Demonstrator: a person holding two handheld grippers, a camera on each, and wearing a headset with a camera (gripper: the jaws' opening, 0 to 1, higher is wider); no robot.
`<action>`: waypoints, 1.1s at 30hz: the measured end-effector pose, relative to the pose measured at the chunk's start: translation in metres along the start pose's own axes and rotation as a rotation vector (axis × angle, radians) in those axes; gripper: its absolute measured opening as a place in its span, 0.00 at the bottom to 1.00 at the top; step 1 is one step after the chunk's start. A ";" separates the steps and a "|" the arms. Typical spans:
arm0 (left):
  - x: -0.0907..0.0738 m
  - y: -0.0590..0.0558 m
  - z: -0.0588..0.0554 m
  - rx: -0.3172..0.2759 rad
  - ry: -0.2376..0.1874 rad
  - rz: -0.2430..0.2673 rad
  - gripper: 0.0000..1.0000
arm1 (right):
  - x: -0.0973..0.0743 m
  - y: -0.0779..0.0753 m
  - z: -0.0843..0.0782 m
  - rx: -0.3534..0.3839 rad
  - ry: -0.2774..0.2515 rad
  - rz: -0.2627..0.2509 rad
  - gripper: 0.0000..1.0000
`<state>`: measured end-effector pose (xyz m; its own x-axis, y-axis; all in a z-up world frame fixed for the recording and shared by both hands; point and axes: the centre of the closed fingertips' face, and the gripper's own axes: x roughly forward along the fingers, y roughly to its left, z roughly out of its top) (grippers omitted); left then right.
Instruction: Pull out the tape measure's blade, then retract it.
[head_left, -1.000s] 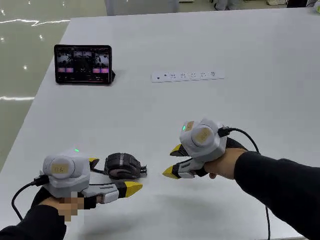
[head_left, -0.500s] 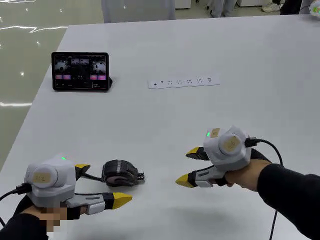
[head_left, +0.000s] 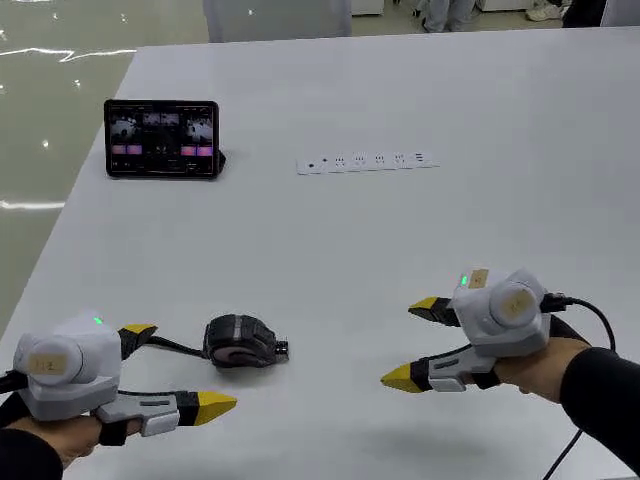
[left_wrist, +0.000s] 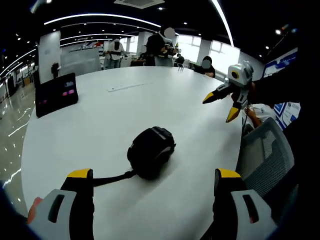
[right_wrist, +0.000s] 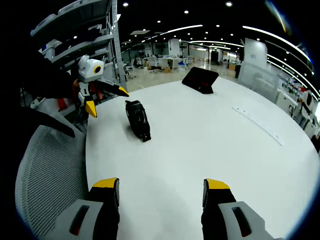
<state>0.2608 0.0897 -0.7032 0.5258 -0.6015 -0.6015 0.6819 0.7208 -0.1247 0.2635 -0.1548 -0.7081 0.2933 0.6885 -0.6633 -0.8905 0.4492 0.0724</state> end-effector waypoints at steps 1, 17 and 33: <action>-0.001 0.002 0.000 -0.002 -0.001 0.000 0.99 | -0.002 -0.001 -0.002 0.004 -0.002 -0.001 0.67; -0.017 0.002 -0.003 -0.029 -0.002 -0.012 0.99 | -0.045 -0.020 -0.030 0.050 -0.005 -0.049 0.78; -0.028 0.005 -0.009 -0.015 0.023 -0.012 0.98 | -0.077 -0.027 -0.058 0.051 0.025 -0.085 0.99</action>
<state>0.2447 0.1131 -0.6938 0.5057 -0.6019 -0.6181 0.6803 0.7188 -0.1434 0.2451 -0.2533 -0.7025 0.3578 0.6323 -0.6871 -0.8438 0.5341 0.0521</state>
